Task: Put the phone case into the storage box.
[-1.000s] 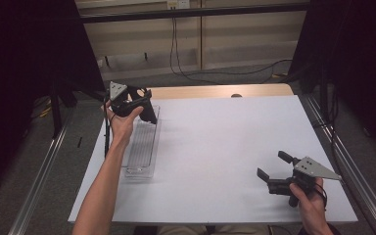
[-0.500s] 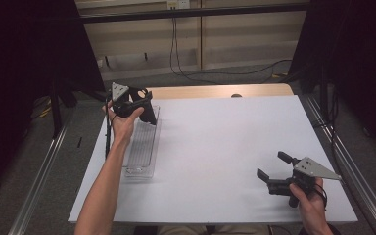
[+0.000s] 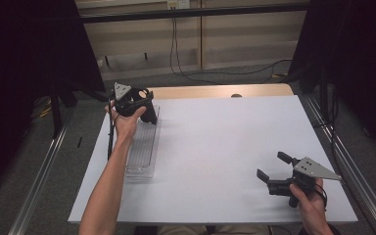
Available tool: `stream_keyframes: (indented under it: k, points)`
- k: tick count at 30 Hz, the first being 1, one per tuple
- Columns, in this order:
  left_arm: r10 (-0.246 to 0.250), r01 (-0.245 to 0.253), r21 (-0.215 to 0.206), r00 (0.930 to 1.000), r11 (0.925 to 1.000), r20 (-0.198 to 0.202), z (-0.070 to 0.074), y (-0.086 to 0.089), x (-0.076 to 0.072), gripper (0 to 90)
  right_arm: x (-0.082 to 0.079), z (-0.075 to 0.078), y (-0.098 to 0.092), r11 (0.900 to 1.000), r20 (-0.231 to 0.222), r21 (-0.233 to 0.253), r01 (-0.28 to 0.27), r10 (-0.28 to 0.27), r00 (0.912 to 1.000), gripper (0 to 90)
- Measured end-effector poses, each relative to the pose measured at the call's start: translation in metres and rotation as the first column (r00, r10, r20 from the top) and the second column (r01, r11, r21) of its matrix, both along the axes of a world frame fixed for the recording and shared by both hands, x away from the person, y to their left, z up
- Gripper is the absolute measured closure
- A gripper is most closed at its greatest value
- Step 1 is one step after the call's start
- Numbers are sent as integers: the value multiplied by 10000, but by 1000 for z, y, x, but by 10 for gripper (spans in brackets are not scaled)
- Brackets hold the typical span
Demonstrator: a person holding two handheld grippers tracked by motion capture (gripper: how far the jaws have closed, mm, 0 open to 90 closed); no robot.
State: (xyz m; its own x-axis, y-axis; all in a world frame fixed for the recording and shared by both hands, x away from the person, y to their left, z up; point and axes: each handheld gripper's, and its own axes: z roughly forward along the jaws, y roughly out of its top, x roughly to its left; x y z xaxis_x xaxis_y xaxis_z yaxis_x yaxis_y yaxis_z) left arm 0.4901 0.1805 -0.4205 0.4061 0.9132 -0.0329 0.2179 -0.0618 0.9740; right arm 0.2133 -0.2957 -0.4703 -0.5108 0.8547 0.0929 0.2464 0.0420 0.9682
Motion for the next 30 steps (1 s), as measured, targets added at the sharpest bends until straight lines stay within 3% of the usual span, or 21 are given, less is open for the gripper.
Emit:
stream_keyframes:
  k: [3,7,9,10,13,15,21,30]
  points:
    - [62,-62,35,10000,10000,5,0,-1,0,126,0,0,0,10000,-20,25,-51,51,10000,2]
    - [373,-373,324,9993,9988,10,0,-4,-1,121,0,0,0,10000,-2,-21,-53,53,10000,2]
    - [634,-636,277,9980,9976,70,0,-7,-1,121,0,0,1,10000,-15,48,-3,3,10000,1]
    - [674,-678,468,9977,9966,94,0,-8,0,121,0,0,1,10000,-25,22,-78,78,10000,2]
    - [1201,-1205,628,9927,9907,97,0,-10,0,121,0,0,1,10000,14,26,-61,61,10000,2]
    - [1374,-1381,497,9904,9892,172,-1,-12,0,121,-1,0,1,10000,2,40,-81,81,10000,2]
    - [1474,-1483,354,9888,9883,245,-3,-15,2,119,-1,0,0,9999,-12,108,-34,35,10000,2]
    - [1572,-1579,543,9874,9860,173,-3,-20,5,115,0,0,1,9998,-34,112,-140,140,9999,2]
